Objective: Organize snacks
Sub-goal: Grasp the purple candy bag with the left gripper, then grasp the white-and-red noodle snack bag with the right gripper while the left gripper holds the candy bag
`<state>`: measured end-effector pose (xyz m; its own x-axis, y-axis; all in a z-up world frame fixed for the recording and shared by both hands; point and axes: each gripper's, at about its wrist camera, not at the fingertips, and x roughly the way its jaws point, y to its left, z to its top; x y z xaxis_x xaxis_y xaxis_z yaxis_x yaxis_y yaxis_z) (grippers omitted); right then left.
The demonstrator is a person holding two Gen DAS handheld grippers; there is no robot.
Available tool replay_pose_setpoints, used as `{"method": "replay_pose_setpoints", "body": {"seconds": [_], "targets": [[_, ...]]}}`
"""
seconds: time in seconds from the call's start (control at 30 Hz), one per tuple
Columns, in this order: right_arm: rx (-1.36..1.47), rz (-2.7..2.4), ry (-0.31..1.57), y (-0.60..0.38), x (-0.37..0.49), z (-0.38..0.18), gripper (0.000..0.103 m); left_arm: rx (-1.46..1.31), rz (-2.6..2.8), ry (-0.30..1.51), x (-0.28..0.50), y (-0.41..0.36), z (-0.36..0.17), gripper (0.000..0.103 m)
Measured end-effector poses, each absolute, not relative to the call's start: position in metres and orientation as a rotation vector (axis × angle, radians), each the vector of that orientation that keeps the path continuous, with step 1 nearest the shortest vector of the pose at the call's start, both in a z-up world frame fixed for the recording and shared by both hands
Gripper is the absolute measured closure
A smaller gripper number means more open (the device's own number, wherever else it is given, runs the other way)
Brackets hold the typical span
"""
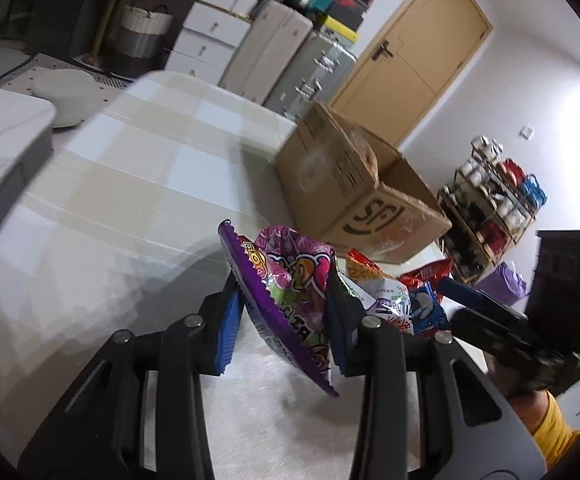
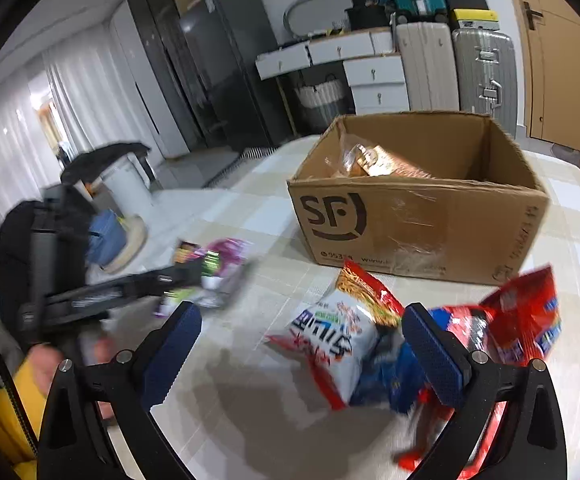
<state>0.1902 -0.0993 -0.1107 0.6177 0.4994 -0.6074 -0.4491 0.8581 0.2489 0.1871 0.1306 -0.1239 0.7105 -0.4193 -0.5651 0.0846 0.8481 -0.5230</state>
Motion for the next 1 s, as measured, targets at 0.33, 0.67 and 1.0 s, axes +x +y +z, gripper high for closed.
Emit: {"method": "replay_pose_setpoints", "body": {"seconds": [0.33,0.67,1.0], "targets": [[-0.057,0.47,0.816,-0.063,0.232,-0.137,0.01,-0.523,-0.252,0.681,0.142,0.183,-0.114,0.069],[-0.232,0.39,0.823,-0.04,0.223,-0.153,0.037,-0.558,-0.26,0.677,0.131,0.189,-0.121,0.069],[-0.219,0.484,0.799,-0.034,0.201,-0.149,0.059,-0.558,-0.257,0.679,0.123,0.183,-0.118,0.069]]}}
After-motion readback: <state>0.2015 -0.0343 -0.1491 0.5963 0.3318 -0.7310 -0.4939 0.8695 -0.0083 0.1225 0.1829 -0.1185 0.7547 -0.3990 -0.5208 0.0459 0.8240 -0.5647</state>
